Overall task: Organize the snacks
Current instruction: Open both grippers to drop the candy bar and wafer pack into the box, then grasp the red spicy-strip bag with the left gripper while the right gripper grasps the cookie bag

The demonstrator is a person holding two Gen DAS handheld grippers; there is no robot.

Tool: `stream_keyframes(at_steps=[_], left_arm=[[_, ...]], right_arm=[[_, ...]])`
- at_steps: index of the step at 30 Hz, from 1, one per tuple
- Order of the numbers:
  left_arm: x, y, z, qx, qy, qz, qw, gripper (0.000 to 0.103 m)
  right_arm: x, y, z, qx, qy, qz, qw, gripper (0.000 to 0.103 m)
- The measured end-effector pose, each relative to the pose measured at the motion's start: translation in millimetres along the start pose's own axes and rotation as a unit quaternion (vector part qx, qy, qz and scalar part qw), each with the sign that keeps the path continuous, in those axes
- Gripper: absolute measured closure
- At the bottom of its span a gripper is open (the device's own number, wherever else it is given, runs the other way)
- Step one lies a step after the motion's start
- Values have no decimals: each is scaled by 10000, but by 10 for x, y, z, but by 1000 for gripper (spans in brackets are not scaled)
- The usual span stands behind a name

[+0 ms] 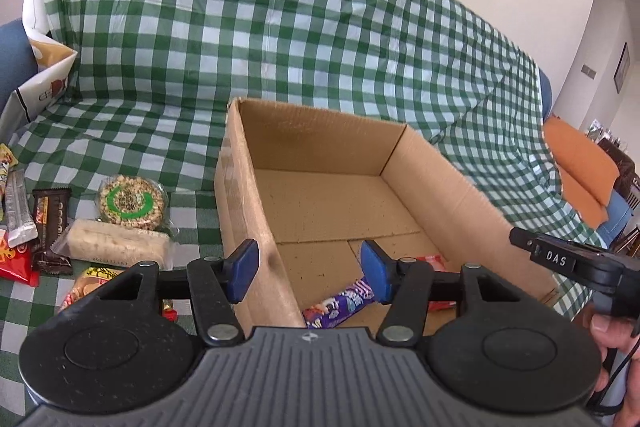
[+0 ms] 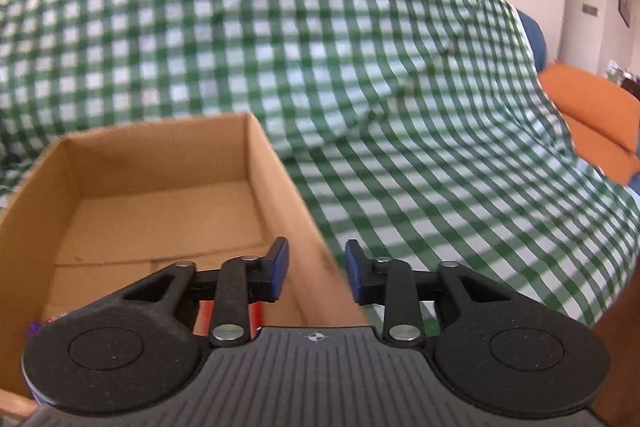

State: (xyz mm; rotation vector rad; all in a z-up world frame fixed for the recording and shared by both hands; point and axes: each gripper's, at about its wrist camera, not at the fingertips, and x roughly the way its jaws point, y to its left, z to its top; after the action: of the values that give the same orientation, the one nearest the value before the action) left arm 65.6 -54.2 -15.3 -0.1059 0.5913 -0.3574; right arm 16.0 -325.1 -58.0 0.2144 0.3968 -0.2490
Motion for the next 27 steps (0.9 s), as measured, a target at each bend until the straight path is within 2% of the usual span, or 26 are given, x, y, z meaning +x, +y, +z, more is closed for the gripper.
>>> stream_keyframes(at_steps=[2,3,6,7,10,14,16,17,19,22,25,27], left_arm=[[-83,6,11,48,-123,-24,9999,42],[-125,7,12,90,-170,-36,9998,46],[-249,31,24,223,-208,-97,9995,65],[-298,40,33,245,-213,-126,9994,77],[-475,119,109,292,-280,-230,9989,95],[-772,387,364,307,-558,-186,9978,97],[-921,611,499,268,-742,-13,9969,97],[-975,748,550,183,-792,90,9966,97],[-1049,1063,585,-168,-841,287,9959,97],[-1053,1529,395,-842,-809,517,9918,97],[-968,1875,64,-1600,-768,659,9819,97],[-980,2036,-1,-1883,-1041,699,9741,97]], right_arm=[[-83,96,12,-32,-83,133,9999,64],[-116,151,12,-51,-116,204,9997,63],[-227,336,15,-116,-214,402,9989,63],[-256,392,17,-129,-236,478,9985,63],[-354,565,20,-149,-318,733,9967,63],[-473,800,30,-186,-389,1221,9916,64],[-534,924,31,-239,-446,1558,9865,69],[-561,990,31,-274,-460,1746,9832,74],[-614,1129,24,-361,-491,2066,9765,74],[-710,1367,-13,-564,-536,2482,9656,74],[-753,1597,-47,-796,-535,2845,9539,74],[-776,1745,-78,-935,-459,3062,9463,74]])
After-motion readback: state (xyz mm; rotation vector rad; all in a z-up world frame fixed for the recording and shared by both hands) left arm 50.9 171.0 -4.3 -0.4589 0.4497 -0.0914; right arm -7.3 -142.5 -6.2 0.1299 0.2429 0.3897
